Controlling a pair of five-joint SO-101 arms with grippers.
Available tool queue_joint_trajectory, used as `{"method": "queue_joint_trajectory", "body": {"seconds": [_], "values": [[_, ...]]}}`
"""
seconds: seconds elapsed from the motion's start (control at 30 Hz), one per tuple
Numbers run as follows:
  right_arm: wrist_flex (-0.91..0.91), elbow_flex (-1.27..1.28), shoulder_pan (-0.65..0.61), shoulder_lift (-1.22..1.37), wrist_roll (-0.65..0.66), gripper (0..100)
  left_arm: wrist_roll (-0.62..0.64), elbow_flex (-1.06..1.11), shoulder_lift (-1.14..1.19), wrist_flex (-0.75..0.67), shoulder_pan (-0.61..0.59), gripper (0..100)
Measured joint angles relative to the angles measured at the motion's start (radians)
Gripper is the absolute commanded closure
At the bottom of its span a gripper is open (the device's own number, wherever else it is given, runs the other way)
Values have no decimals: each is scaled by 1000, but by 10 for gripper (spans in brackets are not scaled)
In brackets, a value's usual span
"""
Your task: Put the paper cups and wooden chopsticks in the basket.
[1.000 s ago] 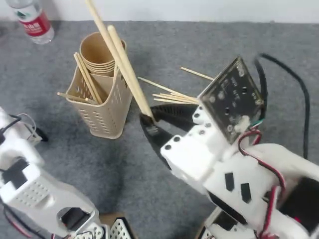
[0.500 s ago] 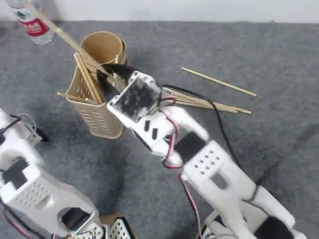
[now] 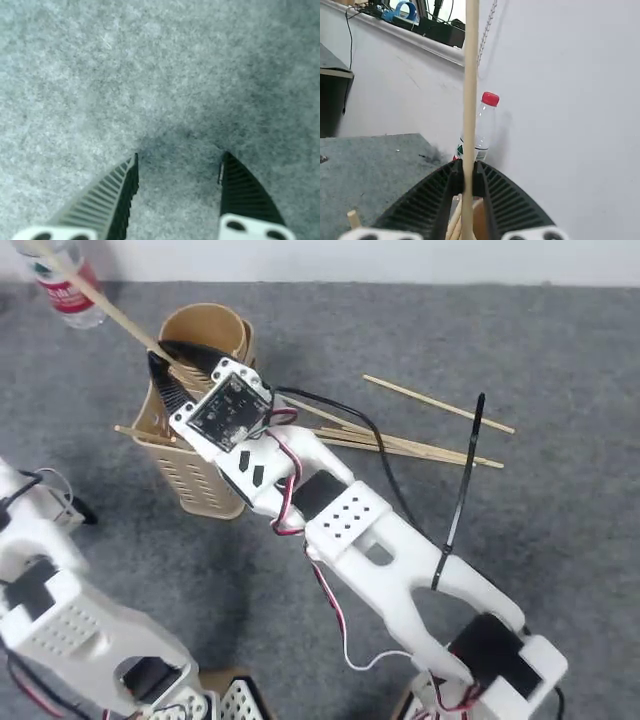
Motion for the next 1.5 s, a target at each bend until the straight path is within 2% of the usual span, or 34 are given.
{"method": "queue_joint_trajectory", "body": {"seconds": [0.2, 0.33, 0.47, 0.73, 0.87, 1.03, 1.17, 1.5], "values": [[61, -146, -72, 0, 26, 991, 0, 0, 0, 0, 0, 728], [114, -153, -86, 29, 31, 991, 0, 0, 0, 0, 0, 728], [80, -57, -81, 41, 31, 991, 0, 0, 0, 0, 0, 728], [-120, 221, -84, 40, 31, 991, 0, 0, 0, 0, 0, 728], [-166, 290, -49, 34, 28, 969, 0, 0, 0, 0, 0, 728], [-75, 298, -14, -37, 32, 786, 0, 0, 0, 0, 0, 728], [29, 299, -9, -87, 32, 800, 0, 0, 0, 0, 0, 728], [54, 299, -8, -140, 34, 800, 0, 0, 0, 0, 0, 728]]}}
